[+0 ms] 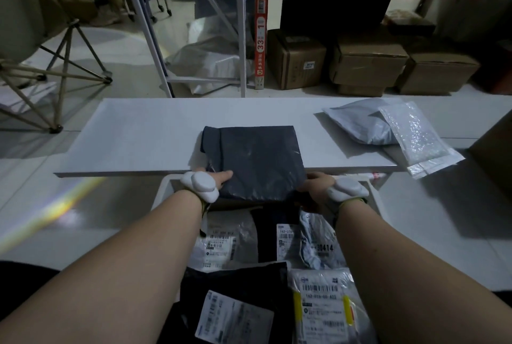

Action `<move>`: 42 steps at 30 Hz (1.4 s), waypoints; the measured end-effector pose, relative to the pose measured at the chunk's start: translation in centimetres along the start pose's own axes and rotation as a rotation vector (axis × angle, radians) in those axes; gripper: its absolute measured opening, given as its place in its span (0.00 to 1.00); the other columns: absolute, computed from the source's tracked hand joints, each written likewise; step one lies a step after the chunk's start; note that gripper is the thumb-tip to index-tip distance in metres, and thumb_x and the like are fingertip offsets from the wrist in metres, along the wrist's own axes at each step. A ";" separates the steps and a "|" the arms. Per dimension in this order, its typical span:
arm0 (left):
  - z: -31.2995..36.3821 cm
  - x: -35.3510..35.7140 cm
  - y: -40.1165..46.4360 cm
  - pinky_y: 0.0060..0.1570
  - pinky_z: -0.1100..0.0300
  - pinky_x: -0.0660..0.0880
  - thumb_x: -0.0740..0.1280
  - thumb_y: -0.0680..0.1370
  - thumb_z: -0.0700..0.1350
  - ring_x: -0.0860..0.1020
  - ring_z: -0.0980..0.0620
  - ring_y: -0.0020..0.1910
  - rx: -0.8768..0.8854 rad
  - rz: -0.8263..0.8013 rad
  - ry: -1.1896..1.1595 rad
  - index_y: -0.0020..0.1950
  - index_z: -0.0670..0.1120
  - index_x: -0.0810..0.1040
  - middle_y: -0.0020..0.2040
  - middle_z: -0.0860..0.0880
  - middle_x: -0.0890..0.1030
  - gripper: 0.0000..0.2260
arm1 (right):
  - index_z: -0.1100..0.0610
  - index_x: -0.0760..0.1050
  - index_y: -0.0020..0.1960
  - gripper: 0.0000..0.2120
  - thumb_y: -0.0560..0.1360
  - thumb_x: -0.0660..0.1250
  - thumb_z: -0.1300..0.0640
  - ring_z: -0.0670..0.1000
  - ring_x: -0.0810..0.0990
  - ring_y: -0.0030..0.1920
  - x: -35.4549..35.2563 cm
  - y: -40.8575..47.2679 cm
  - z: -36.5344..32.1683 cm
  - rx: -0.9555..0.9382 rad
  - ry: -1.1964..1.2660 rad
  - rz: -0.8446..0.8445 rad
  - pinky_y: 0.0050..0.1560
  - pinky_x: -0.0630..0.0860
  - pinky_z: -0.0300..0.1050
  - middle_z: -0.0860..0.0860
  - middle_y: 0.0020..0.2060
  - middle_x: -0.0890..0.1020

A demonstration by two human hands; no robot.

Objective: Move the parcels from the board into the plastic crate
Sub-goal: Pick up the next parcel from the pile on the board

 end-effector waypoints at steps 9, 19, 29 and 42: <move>-3.2 2.4 -3.3 0.62 0.54 0.73 0.71 0.74 0.42 0.78 0.44 0.57 0.014 -0.166 -0.424 0.62 0.38 0.75 0.59 0.44 0.79 0.19 | 0.57 0.79 0.54 0.13 0.72 0.70 0.51 0.59 0.81 0.50 2.0 -3.2 3.9 0.059 0.194 -0.067 0.59 0.77 0.58 0.56 0.45 0.83; -5.5 2.4 -5.0 0.61 0.43 0.74 0.80 0.50 0.49 0.80 0.41 0.55 0.154 -0.294 -0.473 0.65 0.37 0.74 0.57 0.41 0.81 0.45 | 0.61 0.81 0.54 0.18 0.73 0.70 0.48 0.60 0.83 0.51 2.1 -7.6 3.4 -0.014 0.589 -0.129 0.60 0.76 0.56 0.59 0.48 0.85; -4.9 2.4 -8.1 0.56 0.58 0.72 0.73 0.72 0.41 0.77 0.44 0.58 0.293 -0.130 -0.084 0.64 0.38 0.74 0.59 0.43 0.79 0.22 | 0.57 0.76 0.62 0.45 0.48 0.78 0.40 0.59 0.83 0.52 -0.1 -8.0 5.2 -0.095 0.293 0.130 0.59 0.77 0.56 0.55 0.53 0.83; -1.6 4.9 -12.3 0.73 0.44 0.49 0.66 0.72 0.39 0.44 0.48 0.78 0.645 -0.101 0.708 0.77 0.58 0.43 0.78 0.53 0.43 0.43 | 0.63 0.76 0.54 0.14 0.73 0.70 0.56 0.58 0.81 0.44 -0.8 -10.4 4.8 -0.028 0.518 0.231 0.57 0.77 0.57 0.55 0.42 0.82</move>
Point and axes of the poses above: each hand's wrist, its own y-axis towards the middle knuckle, its own x-axis out of the palm, z = x × y, the point moved 7 cm from there along y, towards the middle knuckle
